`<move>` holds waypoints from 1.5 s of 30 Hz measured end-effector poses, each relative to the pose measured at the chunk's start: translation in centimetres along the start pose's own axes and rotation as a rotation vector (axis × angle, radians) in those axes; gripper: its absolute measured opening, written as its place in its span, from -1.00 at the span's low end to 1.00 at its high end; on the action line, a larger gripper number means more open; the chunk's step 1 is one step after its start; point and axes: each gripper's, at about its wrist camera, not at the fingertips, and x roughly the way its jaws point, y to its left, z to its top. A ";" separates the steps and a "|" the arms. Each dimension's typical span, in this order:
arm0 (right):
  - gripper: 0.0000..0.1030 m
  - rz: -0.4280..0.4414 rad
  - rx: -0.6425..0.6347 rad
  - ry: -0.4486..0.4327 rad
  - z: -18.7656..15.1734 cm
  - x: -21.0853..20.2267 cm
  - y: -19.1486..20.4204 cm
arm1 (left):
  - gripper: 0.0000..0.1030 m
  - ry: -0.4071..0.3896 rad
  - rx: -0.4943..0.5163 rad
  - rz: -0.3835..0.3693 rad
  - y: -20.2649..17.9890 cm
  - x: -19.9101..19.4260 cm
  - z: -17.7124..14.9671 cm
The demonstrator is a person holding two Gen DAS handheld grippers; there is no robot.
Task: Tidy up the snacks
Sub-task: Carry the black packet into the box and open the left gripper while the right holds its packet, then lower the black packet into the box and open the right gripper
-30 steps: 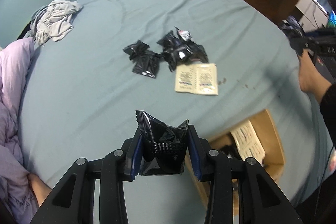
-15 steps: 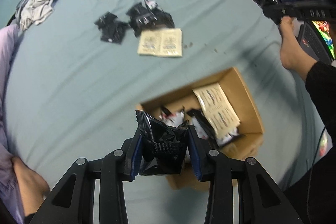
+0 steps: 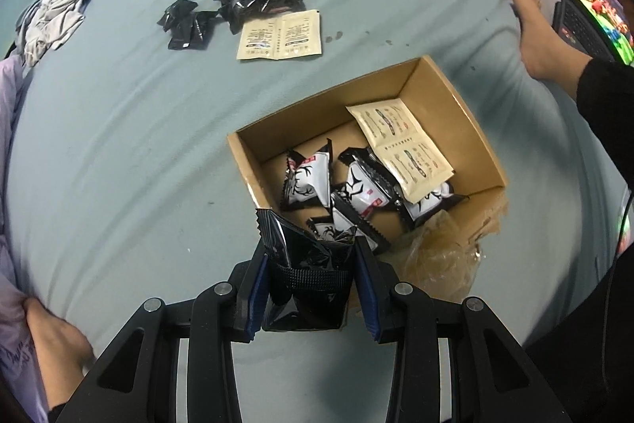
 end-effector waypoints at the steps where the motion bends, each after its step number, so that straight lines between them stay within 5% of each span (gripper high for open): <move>1: -0.20 0.012 -0.021 0.010 -0.1 0.2 0.5 | -0.26 0.005 0.004 -0.003 -0.1 0.1 -0.1; 15: -0.20 0.045 -0.185 0.121 0.0 3.2 4.9 | -0.13 0.011 0.004 0.017 0.3 2.6 -0.3; 22: -0.20 0.030 -0.253 0.167 -0.1 4.6 6.7 | 0.49 -0.017 -0.006 0.075 1.2 2.2 1.0; 30: -0.19 0.033 -0.285 0.217 -0.4 6.3 7.9 | 0.57 -0.068 -0.153 0.040 4.4 0.6 2.7; 33: -0.19 0.033 -0.307 0.233 -0.6 7.0 8.6 | 0.56 -0.073 -0.187 -0.033 5.0 0.4 2.8; 36: -0.19 0.033 -0.320 0.249 -0.6 7.5 9.1 | 0.56 -0.065 -0.150 -0.076 3.9 0.3 2.8; 45: -0.18 0.025 -0.309 0.295 -0.7 9.7 9.7 | 0.64 -0.057 -0.073 -0.001 2.7 0.6 2.9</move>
